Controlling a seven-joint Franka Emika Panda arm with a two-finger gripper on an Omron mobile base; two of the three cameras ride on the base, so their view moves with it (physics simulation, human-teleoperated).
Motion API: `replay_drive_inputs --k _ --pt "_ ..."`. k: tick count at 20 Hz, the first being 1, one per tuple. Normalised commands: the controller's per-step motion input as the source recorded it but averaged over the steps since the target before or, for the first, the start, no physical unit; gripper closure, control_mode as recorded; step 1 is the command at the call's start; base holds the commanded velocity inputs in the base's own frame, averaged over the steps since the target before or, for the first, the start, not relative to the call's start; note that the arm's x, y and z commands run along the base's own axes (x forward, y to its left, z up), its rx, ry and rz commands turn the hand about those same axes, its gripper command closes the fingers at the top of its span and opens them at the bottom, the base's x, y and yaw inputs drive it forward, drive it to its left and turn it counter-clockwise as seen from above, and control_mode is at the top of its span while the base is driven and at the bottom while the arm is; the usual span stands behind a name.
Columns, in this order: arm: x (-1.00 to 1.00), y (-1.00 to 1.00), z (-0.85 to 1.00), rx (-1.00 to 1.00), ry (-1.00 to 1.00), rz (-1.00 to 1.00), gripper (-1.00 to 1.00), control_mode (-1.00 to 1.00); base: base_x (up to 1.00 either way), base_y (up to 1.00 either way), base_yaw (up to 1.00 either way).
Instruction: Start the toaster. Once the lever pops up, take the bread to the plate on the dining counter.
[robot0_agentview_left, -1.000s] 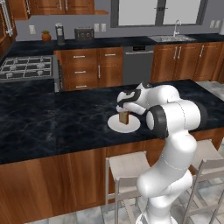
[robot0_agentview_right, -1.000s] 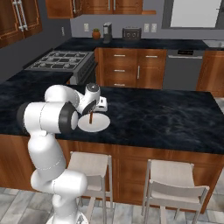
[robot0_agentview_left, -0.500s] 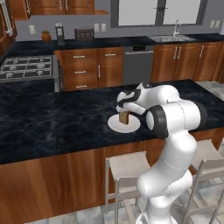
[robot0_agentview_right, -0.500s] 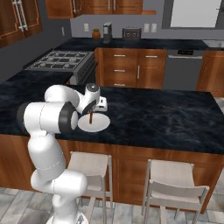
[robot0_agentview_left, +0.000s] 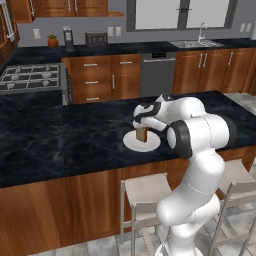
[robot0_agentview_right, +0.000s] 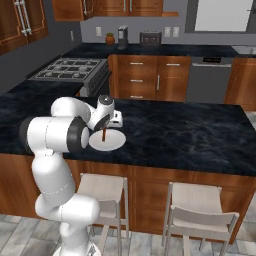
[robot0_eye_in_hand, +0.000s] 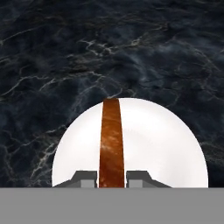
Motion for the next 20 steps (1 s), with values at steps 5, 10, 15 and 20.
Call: replay_drive_inputs --k 5,10,15,20 --pt "0.00 0.00 0.00 0.00 0.00 0.00 -1.00 -1.00 0.00 0.00 0.00" --pt "0.00 0.00 0.00 0.00 0.00 0.00 -1.00 -1.00 0.00 0.00 0.00" --pt "0.00 0.00 0.00 0.00 0.00 0.00 -1.00 -1.00 0.00 0.00 0.00" --pt "0.00 0.00 0.00 0.00 0.00 0.00 -1.00 -1.00 0.00 0.00 0.00"
